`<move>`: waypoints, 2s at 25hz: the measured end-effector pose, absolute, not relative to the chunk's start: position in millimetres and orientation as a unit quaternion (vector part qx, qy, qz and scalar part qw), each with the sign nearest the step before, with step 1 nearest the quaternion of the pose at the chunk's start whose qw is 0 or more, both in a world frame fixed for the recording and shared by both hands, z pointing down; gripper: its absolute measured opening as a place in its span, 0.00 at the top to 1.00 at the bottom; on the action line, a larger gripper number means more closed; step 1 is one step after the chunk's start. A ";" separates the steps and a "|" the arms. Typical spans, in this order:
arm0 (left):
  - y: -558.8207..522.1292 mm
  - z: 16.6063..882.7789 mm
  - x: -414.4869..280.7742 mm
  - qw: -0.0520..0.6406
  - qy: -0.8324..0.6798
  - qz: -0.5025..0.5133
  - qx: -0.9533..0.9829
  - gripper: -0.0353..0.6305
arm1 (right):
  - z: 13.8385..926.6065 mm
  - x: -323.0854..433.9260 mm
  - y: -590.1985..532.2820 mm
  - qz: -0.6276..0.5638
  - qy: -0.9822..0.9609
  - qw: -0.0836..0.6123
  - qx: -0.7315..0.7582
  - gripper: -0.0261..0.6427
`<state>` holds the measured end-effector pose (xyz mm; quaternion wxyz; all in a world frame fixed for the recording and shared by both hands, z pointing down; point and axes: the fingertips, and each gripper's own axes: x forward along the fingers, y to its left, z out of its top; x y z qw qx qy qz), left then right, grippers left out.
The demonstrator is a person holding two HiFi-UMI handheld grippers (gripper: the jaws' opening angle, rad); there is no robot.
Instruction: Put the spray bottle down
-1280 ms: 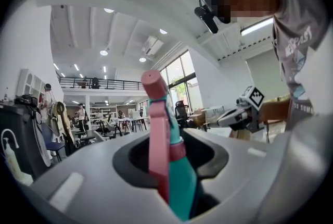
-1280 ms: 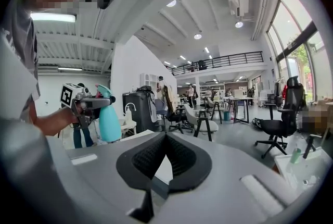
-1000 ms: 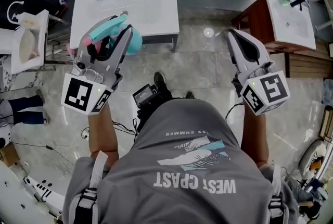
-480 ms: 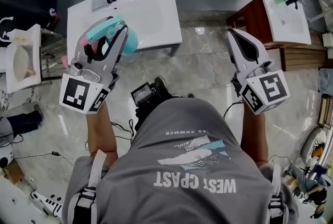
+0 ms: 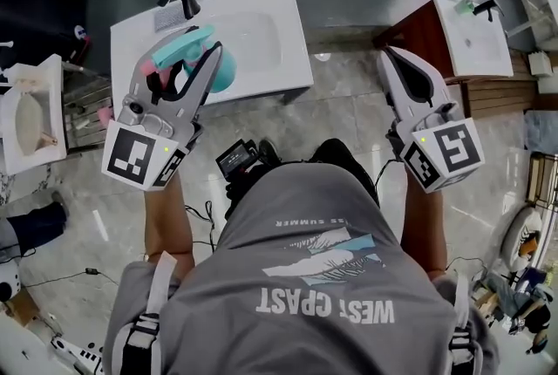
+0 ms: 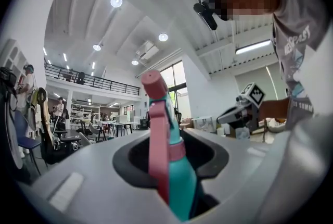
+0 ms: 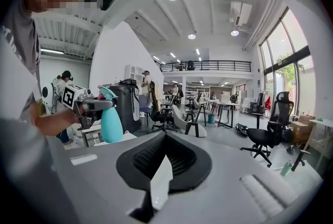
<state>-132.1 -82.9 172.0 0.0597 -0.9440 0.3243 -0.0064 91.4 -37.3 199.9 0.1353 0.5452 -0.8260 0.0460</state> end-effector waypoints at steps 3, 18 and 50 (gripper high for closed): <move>-88.9 175.1 -136.6 0.054 0.330 -0.006 -0.943 0.74 | 204.1 89.8 -46.6 0.049 -0.828 0.145 0.540 0.96; -133.5 183.9 -155.0 0.042 0.403 -0.037 -0.913 0.74 | 214.3 62.9 -145.1 0.054 -0.876 0.132 0.460 0.96; -267.3 247.8 -141.8 -0.007 0.461 -0.063 -0.885 0.74 | 277.7 55.3 -275.0 0.110 -0.901 0.159 0.388 0.96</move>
